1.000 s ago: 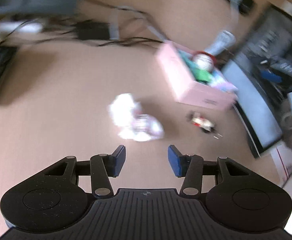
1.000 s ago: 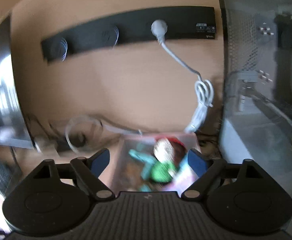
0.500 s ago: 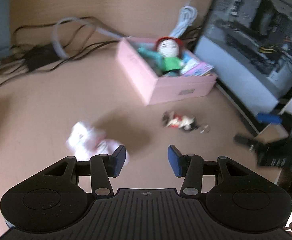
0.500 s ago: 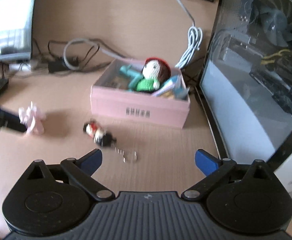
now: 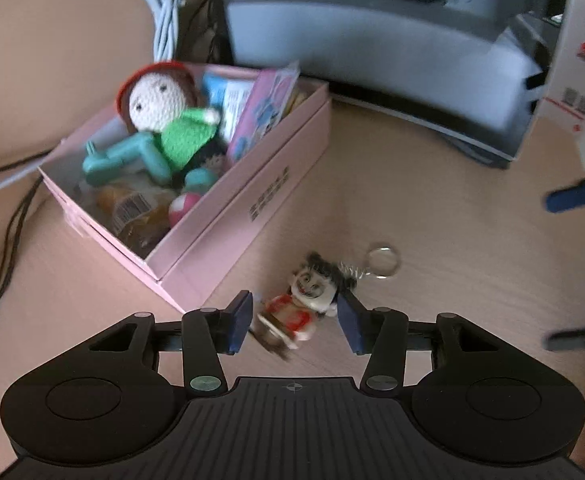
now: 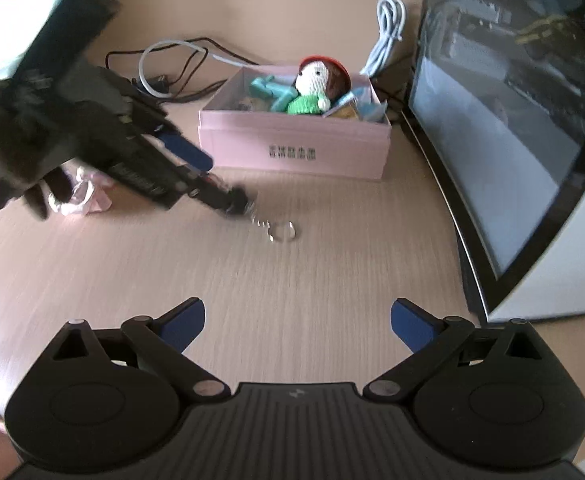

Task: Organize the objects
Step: 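Grasp the keychain figure in the red shirt with the left tool, then grasp the pink Lucky bag with the right tool while the left holds the figure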

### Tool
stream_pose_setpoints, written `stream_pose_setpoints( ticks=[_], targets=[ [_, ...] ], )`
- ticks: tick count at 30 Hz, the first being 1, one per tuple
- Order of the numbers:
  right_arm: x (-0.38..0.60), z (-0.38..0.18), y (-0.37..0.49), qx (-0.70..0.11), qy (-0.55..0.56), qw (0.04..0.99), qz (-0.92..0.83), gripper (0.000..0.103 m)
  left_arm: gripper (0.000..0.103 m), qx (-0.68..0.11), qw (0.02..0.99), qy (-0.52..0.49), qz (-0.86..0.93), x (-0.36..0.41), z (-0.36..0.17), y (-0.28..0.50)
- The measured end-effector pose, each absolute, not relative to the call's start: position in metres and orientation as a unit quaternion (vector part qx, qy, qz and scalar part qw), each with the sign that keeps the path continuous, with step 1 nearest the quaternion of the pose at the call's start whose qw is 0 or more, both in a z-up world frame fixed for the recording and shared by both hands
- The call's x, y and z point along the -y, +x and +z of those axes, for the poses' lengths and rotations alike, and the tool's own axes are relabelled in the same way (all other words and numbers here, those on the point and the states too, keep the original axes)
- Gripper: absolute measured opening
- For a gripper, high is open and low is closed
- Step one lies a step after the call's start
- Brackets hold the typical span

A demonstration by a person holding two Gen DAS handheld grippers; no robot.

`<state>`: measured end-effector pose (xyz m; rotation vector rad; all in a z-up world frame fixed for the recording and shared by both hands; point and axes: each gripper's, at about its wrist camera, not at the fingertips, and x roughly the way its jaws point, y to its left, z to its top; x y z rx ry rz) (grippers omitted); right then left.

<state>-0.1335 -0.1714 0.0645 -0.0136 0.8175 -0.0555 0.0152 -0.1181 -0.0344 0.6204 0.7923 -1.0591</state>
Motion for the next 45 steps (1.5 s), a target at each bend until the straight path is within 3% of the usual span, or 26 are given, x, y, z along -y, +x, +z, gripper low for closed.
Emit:
stream_pose_setpoints(
  ticks=[16,17,20,22,36,45],
  targets=[
    [0.176,0.05,-0.145,-0.409,0.005,0.911,-0.054,0.1,0.055,-0.426,0.781,0.222,-0.399,0.149,-0.045,0.021],
    [0.176,0.05,-0.146,-0.41,0.004,0.911,-0.052,0.1,0.054,-0.427,0.782,0.221,-0.397,0.149,-0.045,0.021],
    [0.173,0.046,-0.145,-0.416,0.005,0.908,-0.047,0.1,0.035,-0.432,0.79,0.207,-0.382,0.145,-0.042,0.022],
    [0.171,0.044,-0.143,-0.42,0.011,0.907,-0.044,0.1,0.034,-0.438,0.796,0.173,-0.38,0.132,-0.035,0.021],
    [0.074,0.041,-0.104,-0.397,0.051,0.917,0.002,0.1,0.034,-0.406,0.878,0.017,-0.254,-0.088,0.049,-0.019],
    [-0.009,0.059,-0.052,-0.369,0.0,0.926,0.075,0.1,0.034,-0.415,0.897,0.001,-0.151,-0.197,0.048,-0.042]
  ],
)
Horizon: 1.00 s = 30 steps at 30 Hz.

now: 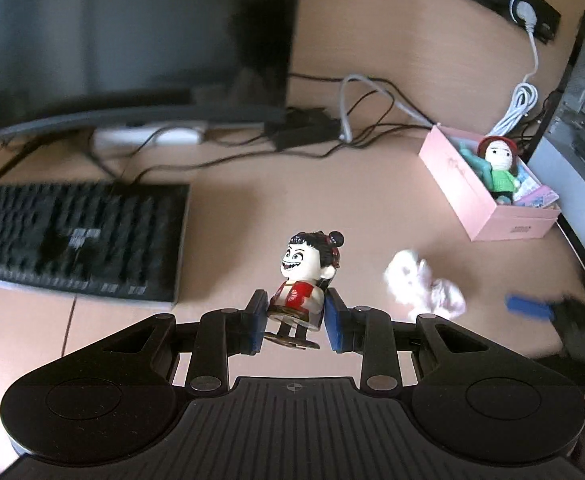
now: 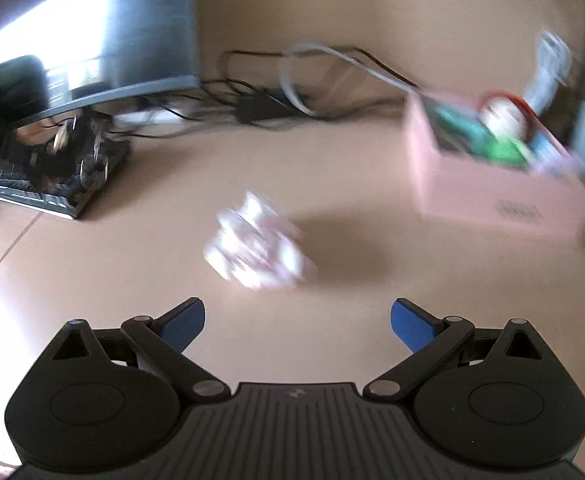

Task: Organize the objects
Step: 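Grasp the pink Lucky bag with the right tool while the left holds the figure, then drop the keychain figure into the pink box with the left tool while the right carries the Lucky bag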

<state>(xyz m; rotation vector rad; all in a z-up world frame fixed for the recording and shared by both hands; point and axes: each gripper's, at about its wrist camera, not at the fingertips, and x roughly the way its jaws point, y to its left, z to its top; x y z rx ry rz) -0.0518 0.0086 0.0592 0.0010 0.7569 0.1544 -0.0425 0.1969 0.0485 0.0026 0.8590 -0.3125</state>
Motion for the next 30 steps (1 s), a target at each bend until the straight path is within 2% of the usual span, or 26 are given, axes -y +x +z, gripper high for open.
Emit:
stream_pose_setpoints(
  ticks=[2,5,6,7,8,10,11,15,24,30],
  targets=[
    [-0.027,0.062,-0.035,-0.36,-0.014,0.929,0.084,0.099,0.034,-0.411,0.9,0.005,-0.148,-0.205,0.045,-0.051],
    [-0.042,0.055,-0.007,-0.38,-0.017,0.921,0.083,0.091,0.034,-0.419,0.896,-0.018,-0.146,-0.214,0.044,-0.059],
    [-0.045,0.05,0.002,-0.394,-0.014,0.915,0.08,0.082,0.034,-0.421,0.893,-0.021,-0.156,-0.214,0.044,-0.06],
    [-0.047,0.046,0.009,-0.407,-0.014,0.91,0.074,0.063,0.034,-0.42,0.893,-0.017,-0.159,-0.213,0.044,-0.063],
    [-0.048,0.041,0.016,-0.419,-0.016,0.905,0.065,0.057,0.034,-0.418,0.894,-0.013,-0.161,-0.212,0.044,-0.065],
    [-0.048,0.041,0.017,-0.426,-0.025,0.903,0.052,0.028,0.034,-0.416,0.894,-0.013,-0.167,-0.208,0.042,-0.065],
    [-0.045,0.044,0.014,-0.434,-0.024,0.899,0.055,0.025,0.034,-0.418,0.892,-0.016,-0.173,-0.206,0.042,-0.065],
    [-0.023,0.063,-0.017,-0.432,-0.027,0.9,0.046,0.021,0.034,-0.417,0.883,-0.01,-0.213,-0.184,0.038,-0.062],
    [0.076,0.114,-0.091,-0.398,0.007,0.915,-0.064,0.021,0.034,-0.437,0.84,-0.011,-0.32,-0.085,0.017,-0.041],
    [0.129,0.128,-0.124,-0.385,0.024,0.916,-0.109,0.021,0.034,-0.372,0.851,0.002,-0.372,0.007,0.05,-0.011]
  ],
)
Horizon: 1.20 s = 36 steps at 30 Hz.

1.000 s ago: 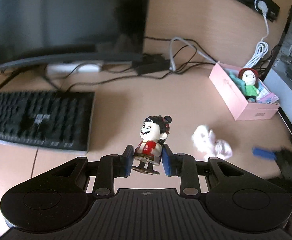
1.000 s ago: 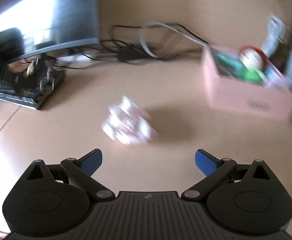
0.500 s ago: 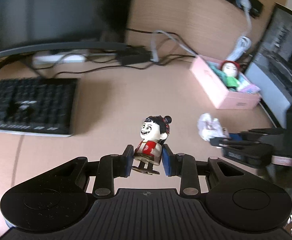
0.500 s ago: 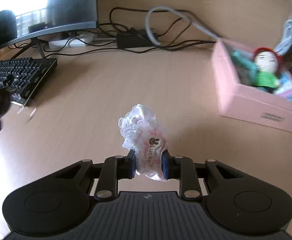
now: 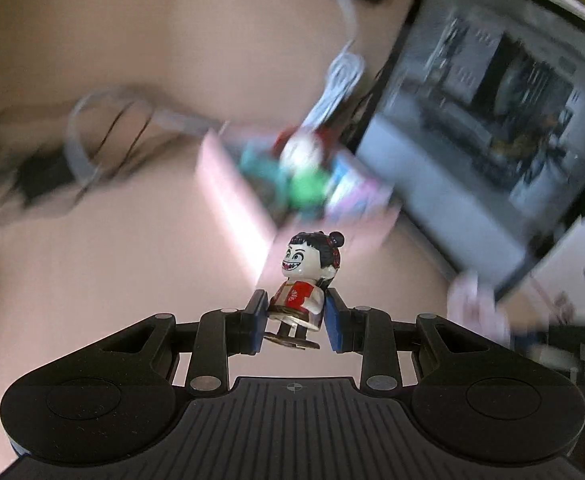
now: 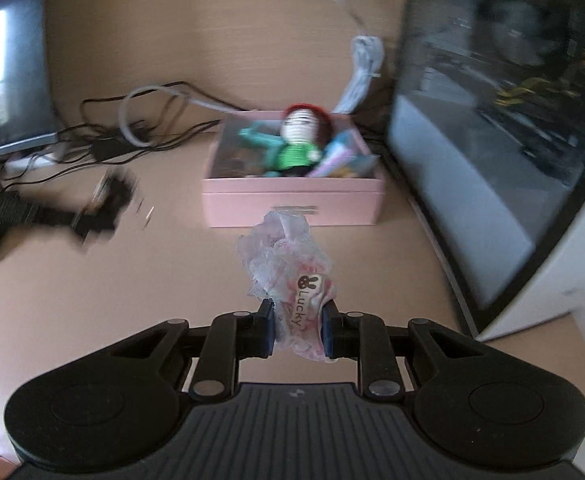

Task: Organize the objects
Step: 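Drop the keychain figure into the pink box with the left tool while the right carries the Lucky bag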

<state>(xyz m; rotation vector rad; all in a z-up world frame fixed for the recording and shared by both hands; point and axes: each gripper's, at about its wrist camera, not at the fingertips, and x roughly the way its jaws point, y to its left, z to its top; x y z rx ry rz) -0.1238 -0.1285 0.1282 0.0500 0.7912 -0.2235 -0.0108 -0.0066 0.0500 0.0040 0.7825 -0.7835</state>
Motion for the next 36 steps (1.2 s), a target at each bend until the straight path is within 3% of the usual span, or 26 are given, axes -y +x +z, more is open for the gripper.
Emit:
stream_pose_setpoints(
  ticks=[6,13,20,29,32,36],
  targets=[
    [0.164,0.129,-0.123,-0.376,0.041,0.918,-0.122,0.021,0.036,-0.269,0.878,-0.005,-0.395,0.085,0.054,0.038],
    [0.181,0.114,-0.112,-0.388,0.041,0.915,-0.107,0.021,0.036,-0.339,0.887,0.041,-0.31,0.127,-0.017,0.077],
    [0.205,0.111,-0.079,-0.382,0.043,0.92,-0.076,0.021,0.036,-0.332,0.897,-0.045,-0.289,0.066,0.01,0.05],
    [0.224,0.142,0.056,-0.315,0.052,0.945,-0.068,0.021,0.035,-0.414,0.868,-0.098,-0.257,-0.022,-0.005,-0.009],
    [0.243,0.137,0.119,-0.327,0.068,0.936,-0.112,0.021,0.035,-0.417,0.868,-0.106,-0.248,-0.046,-0.004,-0.022],
    [0.268,0.118,0.186,-0.401,0.085,0.903,-0.127,0.021,0.035,-0.407,0.877,-0.122,-0.224,-0.082,0.0,-0.031]
  ],
)
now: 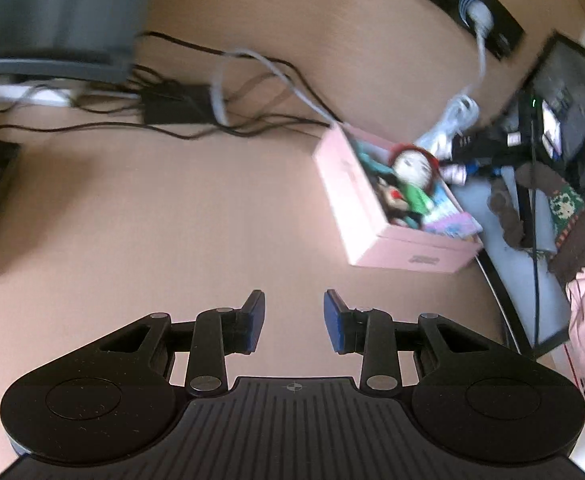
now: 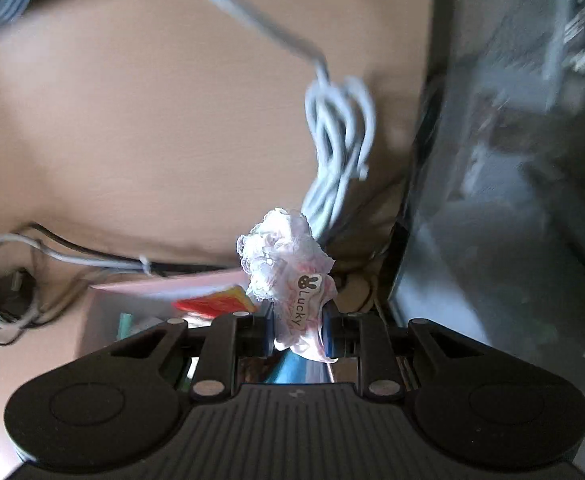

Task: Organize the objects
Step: 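Drop the keychain figure into the pink box with the left tool while the right carries the Lucky bag, then lower the Lucky bag into the pink box and open the right tool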

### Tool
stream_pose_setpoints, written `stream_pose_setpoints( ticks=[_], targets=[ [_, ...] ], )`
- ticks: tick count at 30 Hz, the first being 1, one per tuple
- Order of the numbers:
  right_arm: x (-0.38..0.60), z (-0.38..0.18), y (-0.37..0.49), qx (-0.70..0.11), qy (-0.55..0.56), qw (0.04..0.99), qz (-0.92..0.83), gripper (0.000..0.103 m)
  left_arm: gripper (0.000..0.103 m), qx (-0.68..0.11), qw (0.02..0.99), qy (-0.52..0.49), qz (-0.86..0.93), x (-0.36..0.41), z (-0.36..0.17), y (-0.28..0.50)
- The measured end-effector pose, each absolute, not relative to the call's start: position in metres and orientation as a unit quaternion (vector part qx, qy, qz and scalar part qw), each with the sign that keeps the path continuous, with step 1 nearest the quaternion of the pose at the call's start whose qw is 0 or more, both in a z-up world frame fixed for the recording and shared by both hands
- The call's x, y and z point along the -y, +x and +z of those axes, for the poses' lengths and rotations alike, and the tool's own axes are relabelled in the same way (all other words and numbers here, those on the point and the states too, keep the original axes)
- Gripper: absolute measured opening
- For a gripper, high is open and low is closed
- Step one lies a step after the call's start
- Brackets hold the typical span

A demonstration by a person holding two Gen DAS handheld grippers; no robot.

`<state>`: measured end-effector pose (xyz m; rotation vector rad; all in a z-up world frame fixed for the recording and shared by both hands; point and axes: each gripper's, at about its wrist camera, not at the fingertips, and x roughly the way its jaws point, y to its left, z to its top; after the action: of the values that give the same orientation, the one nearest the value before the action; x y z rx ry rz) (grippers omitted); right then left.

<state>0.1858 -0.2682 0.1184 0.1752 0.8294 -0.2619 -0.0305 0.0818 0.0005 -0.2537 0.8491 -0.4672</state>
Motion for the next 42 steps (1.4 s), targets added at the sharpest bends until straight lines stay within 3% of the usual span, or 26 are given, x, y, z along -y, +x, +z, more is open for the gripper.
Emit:
stream_pose_setpoints(
  ticks=[2,3,4,6,9,11,12,13,15,19,23,24,30,32,34,36,42],
  targets=[
    [0.28,0.111,0.2,-0.434,0.123,0.885,-0.114,0.022,0.035,-0.403,0.881,-0.138,-0.207,-0.099,-0.001,-0.032],
    [0.284,0.112,0.203,-0.439,0.131,0.882,-0.111,0.029,0.035,-0.402,0.882,-0.147,-0.197,-0.108,-0.002,-0.032],
    [0.287,0.114,0.201,-0.44,0.137,0.88,-0.11,0.048,0.035,-0.401,0.883,-0.154,-0.19,-0.115,-0.004,-0.033],
    [0.292,0.128,0.191,-0.42,0.152,0.888,-0.109,0.066,0.035,-0.402,0.882,-0.166,-0.18,-0.128,-0.007,-0.033],
    [0.299,0.147,0.176,-0.381,0.186,0.9,-0.1,0.064,0.035,-0.406,0.879,-0.181,-0.171,-0.139,-0.015,-0.029],
    [0.303,0.152,0.175,-0.37,0.206,0.9,-0.103,0.045,0.035,-0.41,0.877,-0.189,-0.168,-0.142,-0.018,-0.026],
    [0.303,0.15,0.178,-0.375,0.206,0.897,-0.108,0.029,0.035,-0.411,0.876,-0.191,-0.167,-0.142,-0.018,-0.025],
    [0.303,0.146,0.183,-0.383,0.205,0.893,-0.118,0.02,0.035,-0.411,0.875,-0.192,-0.169,-0.141,-0.018,-0.024],
    [0.304,0.133,0.191,-0.404,0.219,0.878,-0.136,0.013,0.035,-0.409,0.875,-0.189,-0.179,-0.138,-0.016,-0.024],
    [0.304,0.101,0.199,-0.422,0.295,0.85,-0.112,0.013,0.035,-0.412,0.874,-0.172,-0.192,-0.132,-0.01,-0.023],
    [0.305,0.075,0.229,-0.445,0.281,0.839,-0.14,0.013,0.035,-0.417,0.876,-0.155,-0.186,-0.126,-0.007,-0.025],
    [0.303,0.067,0.235,-0.456,0.267,0.837,-0.142,0.006,0.035,-0.42,0.875,-0.151,-0.187,-0.124,-0.007,-0.025],
    [0.287,0.079,0.225,-0.44,0.218,0.862,-0.122,0.012,0.035,-0.437,0.867,-0.119,-0.207,-0.105,-0.006,-0.016],
    [0.286,0.097,0.202,-0.413,0.212,0.878,-0.115,0.021,0.035,-0.436,0.865,-0.112,-0.22,-0.092,-0.002,-0.008],
    [0.286,0.12,0.164,-0.366,0.199,0.903,-0.109,0.039,0.035,-0.429,0.863,-0.107,-0.242,-0.072,0.006,0.002],
    [0.284,0.135,0.122,-0.323,0.185,0.922,-0.105,0.048,0.035,-0.418,0.862,-0.107,-0.265,-0.044,0.015,0.014],
    [0.263,0.116,0.015,-0.322,0.091,0.936,-0.108,0.048,0.035,-0.42,0.857,-0.087,-0.288,0.054,0.017,0.061]
  ],
)
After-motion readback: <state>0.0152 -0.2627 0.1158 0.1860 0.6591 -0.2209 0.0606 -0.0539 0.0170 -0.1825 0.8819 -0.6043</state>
